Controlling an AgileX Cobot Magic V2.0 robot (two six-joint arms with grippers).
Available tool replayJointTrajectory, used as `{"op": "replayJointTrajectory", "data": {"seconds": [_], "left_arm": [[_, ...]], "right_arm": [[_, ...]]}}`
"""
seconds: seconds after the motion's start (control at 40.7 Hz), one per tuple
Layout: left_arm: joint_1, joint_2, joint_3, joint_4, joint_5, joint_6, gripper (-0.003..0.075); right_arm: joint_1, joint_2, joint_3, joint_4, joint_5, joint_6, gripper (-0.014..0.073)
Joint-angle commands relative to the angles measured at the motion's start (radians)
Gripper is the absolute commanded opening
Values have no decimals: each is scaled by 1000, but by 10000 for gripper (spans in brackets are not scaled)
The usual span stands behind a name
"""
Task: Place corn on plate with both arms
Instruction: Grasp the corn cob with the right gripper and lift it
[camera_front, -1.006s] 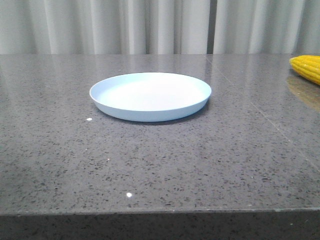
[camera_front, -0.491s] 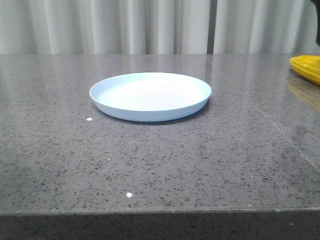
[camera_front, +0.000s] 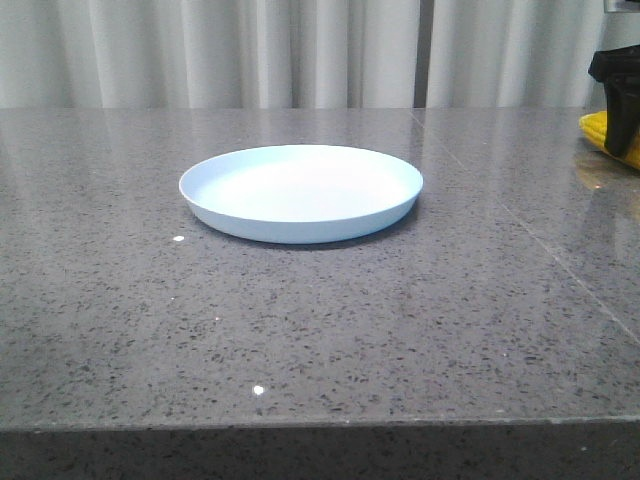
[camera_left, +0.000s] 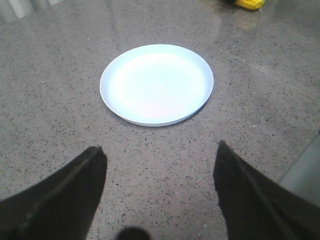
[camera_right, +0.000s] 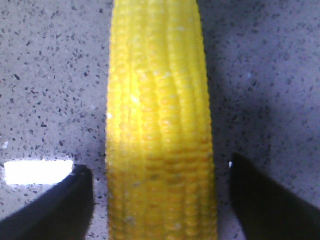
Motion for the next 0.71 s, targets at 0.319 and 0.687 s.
{"op": "replayJointTrajectory", "data": {"seconds": [0.319, 0.687], "left_arm": [[-9, 2, -24, -22, -72, -10, 458], [-9, 2, -24, -22, -72, -10, 458]], "right_arm": [[-6, -58, -35, 8, -22, -17, 246], [102, -272, -35, 11, 4, -17, 246]]}}
